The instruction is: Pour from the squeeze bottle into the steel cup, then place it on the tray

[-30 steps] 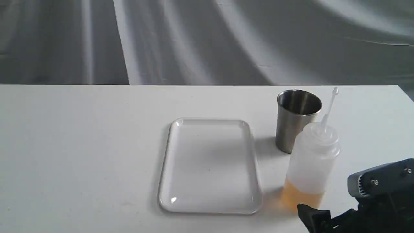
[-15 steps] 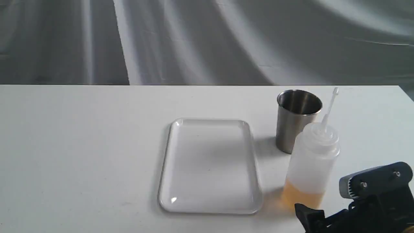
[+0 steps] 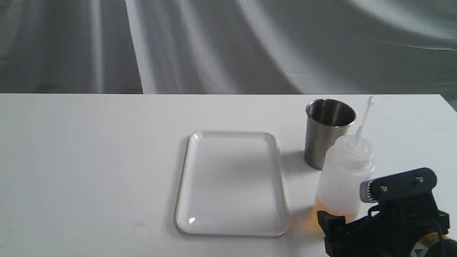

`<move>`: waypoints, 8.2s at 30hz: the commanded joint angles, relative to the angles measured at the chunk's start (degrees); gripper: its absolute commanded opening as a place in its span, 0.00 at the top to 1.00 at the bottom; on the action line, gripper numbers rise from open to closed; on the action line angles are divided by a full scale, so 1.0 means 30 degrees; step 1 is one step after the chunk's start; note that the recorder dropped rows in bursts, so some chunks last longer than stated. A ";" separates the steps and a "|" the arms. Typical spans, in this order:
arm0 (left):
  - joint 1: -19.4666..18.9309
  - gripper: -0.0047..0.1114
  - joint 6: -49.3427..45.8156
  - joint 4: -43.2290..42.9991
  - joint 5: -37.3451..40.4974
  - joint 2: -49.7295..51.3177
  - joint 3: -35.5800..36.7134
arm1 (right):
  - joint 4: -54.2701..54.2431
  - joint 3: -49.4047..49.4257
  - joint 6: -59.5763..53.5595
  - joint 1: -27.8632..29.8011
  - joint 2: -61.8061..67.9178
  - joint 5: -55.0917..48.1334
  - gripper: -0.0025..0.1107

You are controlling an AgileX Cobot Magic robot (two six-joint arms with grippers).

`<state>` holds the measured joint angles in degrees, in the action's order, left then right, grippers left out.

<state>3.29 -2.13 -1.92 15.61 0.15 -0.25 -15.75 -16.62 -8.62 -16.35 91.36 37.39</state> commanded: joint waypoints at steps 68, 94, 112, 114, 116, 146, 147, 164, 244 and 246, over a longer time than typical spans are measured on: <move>0.0110 0.96 0.0064 0.0012 -0.0131 -0.0049 0.0085 | -0.0614 -0.1143 0.0061 0.0101 -0.3072 -0.2922 0.84; 0.0110 0.96 0.0087 0.0012 -0.0131 -0.0049 0.0085 | 1.5054 -0.7890 1.1663 0.5293 -1.3290 -2.3663 0.84; 0.0110 0.96 0.0087 0.0012 -0.0131 -0.0049 0.0085 | 2.3572 -0.9166 1.5665 0.5259 -1.0210 -2.4180 0.84; 0.0110 0.96 0.0087 0.0012 -0.0131 -0.0049 0.0085 | 2.4295 -0.9166 1.6343 0.5259 -0.9504 -2.4090 0.84; 0.0110 0.96 0.0087 0.0012 -0.0131 -0.0049 0.0085 | 2.5468 -0.9166 1.7273 0.5259 -0.8705 -2.4090 0.84; 0.0110 0.96 0.0041 0.0012 -0.0131 -0.0049 0.0085 | 3.3756 -1.5164 1.5445 0.2560 0.1320 -3.1705 0.84; 0.0110 0.96 0.0041 0.0012 -0.0131 -0.0049 0.0085 | 3.3874 -1.5164 1.5445 0.2519 0.1457 -3.1705 0.84; 0.0110 0.96 0.0080 0.0012 -0.0131 -0.0049 0.0085 | 3.6678 -1.5164 1.4860 0.1665 0.4306 -3.2765 0.84; 0.0110 0.96 0.0034 0.0012 -0.0131 -0.0049 0.0085 | 3.7640 -1.6942 0.6293 0.1423 0.5681 -3.4418 0.84; 0.0110 0.96 0.0034 0.0012 -0.0131 -0.0049 0.0085 | 3.7764 -1.6942 0.6293 0.1423 0.5681 -3.4588 0.84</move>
<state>3.29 -2.13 -1.92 15.61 0.15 -0.25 94.71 -66.90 10.65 -12.01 108.95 -64.06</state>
